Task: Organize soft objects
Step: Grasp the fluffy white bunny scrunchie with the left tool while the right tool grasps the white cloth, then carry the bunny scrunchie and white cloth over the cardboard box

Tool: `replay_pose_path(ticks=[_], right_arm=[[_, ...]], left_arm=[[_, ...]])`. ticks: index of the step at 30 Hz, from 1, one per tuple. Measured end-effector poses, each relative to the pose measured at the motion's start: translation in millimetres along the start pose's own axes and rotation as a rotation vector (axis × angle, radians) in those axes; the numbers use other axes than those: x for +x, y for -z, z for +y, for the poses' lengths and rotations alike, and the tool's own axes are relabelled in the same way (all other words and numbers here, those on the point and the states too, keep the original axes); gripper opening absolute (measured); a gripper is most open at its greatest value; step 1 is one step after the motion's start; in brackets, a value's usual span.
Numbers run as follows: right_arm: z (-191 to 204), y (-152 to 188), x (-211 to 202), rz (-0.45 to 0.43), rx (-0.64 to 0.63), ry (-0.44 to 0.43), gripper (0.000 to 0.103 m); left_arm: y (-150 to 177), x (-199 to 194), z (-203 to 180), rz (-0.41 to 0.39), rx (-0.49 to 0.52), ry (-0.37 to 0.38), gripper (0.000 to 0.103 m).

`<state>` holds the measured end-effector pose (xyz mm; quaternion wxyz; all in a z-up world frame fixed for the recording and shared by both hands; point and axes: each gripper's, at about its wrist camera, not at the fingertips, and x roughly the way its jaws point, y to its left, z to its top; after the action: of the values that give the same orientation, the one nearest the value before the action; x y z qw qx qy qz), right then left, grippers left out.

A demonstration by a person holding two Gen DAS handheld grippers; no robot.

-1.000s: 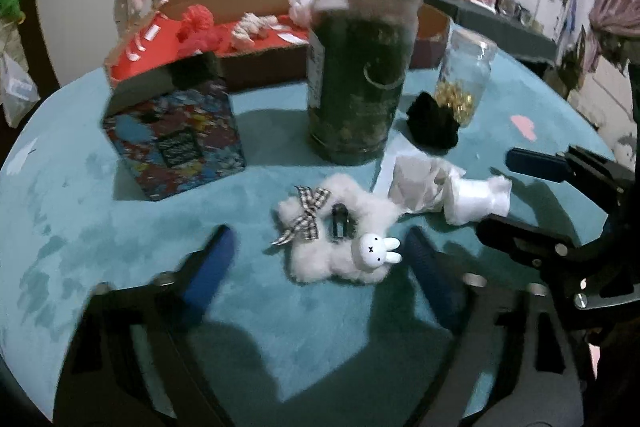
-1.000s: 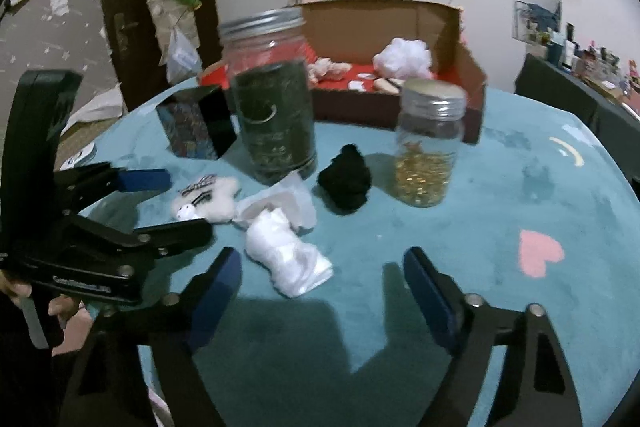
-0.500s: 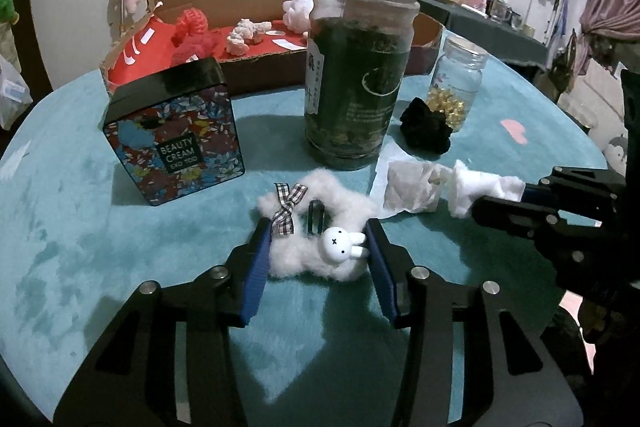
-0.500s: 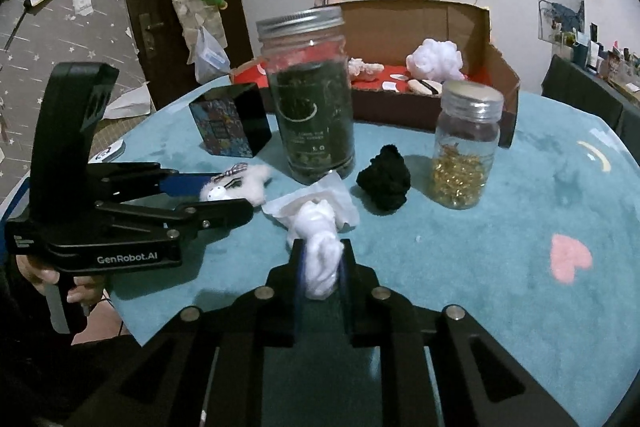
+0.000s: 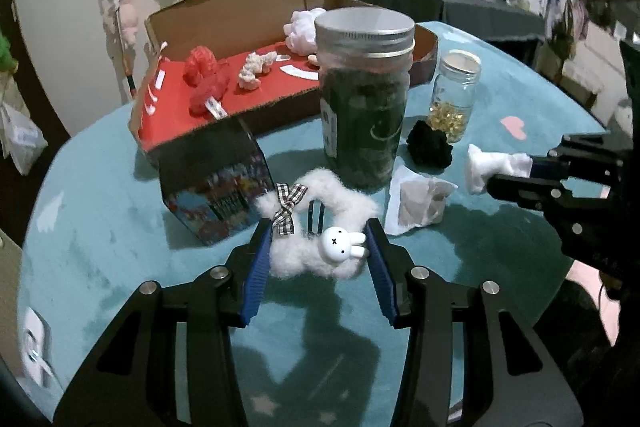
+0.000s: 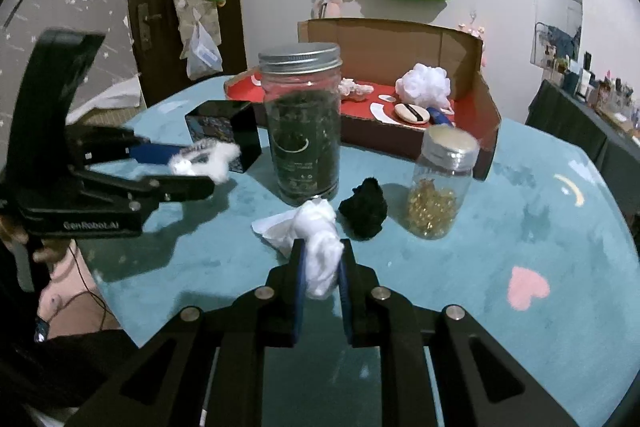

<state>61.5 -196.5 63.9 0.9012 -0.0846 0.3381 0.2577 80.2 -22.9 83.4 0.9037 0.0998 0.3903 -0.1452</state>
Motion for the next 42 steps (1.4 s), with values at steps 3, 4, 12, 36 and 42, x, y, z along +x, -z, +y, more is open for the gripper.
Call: replay_pose_path(ticks=[3,4,12,36,42], right_arm=[[2,-9,-1,0.008,-0.031,0.026,0.016],[2,-11,-1,0.013,-0.037,0.035,0.016],[-2,-35,2,0.054,-0.086,0.092,0.016],[-5,-79,10,0.142,-0.225,0.178,0.016],[-13,-93,14,0.158,-0.22,0.164,0.016]], left_arm=[[-11,-3,0,0.014,0.052,-0.019,0.043],[-14,-3,0,0.019,0.066,-0.024,0.044],[-36,3,9,0.079,0.124,-0.036,0.043],[-78,15,22,0.149,0.176,-0.026,0.044],[-88,19,25,0.167,0.183,-0.011,0.044]])
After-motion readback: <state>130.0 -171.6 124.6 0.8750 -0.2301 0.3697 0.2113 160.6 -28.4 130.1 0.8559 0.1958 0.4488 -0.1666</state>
